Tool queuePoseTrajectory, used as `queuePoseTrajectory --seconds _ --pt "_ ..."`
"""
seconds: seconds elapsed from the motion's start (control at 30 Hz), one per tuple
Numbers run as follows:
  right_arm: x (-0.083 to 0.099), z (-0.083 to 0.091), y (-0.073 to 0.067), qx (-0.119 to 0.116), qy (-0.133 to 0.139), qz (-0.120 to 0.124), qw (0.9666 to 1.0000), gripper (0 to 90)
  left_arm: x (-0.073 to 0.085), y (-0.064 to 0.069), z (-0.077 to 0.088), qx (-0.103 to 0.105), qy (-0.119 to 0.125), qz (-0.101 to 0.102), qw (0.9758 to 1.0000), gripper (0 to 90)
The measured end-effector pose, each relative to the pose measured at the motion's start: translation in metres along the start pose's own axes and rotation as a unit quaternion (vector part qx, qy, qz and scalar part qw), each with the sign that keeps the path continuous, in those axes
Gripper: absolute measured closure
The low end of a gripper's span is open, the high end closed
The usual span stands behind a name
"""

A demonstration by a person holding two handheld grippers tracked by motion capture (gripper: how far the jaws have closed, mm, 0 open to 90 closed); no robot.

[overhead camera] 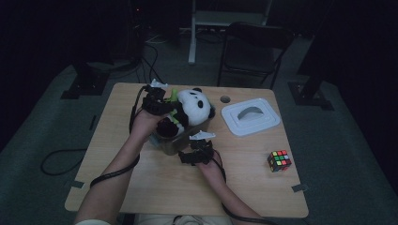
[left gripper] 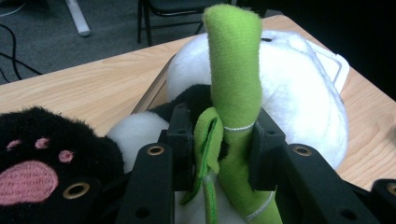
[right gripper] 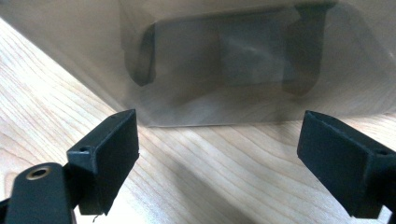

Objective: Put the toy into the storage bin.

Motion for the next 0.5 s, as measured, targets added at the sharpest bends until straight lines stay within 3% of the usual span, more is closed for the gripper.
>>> queuePoseTrajectory --seconds 0.07,0.23,0.43,0.5 --pt "0.0 0.0 0.0 -0.004 0.003 -0.001 1.0 12.6 0.003 0.0 -0.002 0.001 -0.004 -0.001 1.0 68.4" --pt "0.004 0.0 0.002 -0.006 -0.005 -0.003 1.0 12.6 0.015 -0.004 -0.01 0.005 -0.033 -0.027 0.9991 67.7" --pt "0.005 0.001 0.004 -0.009 -0.006 -0.006 0.9999 12.6 0.024 -0.007 -0.019 0.006 -0.051 -0.03 0.9982 66.8" --pt "0.005 0.001 0.005 -0.009 -0.007 -0.005 0.9999 12.6 0.025 -0.006 -0.022 0.006 -0.06 -0.042 0.9973 66.8"
Point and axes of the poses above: each handheld gripper's, and its own axes: z roughly backward along the jaws, x roughly out of its underside, y roughly to its right, the point moved 8 cm from there along -z, roughly forward along the jaws, and after that the axes turned 1 degree about z, right-handed, at the moved point
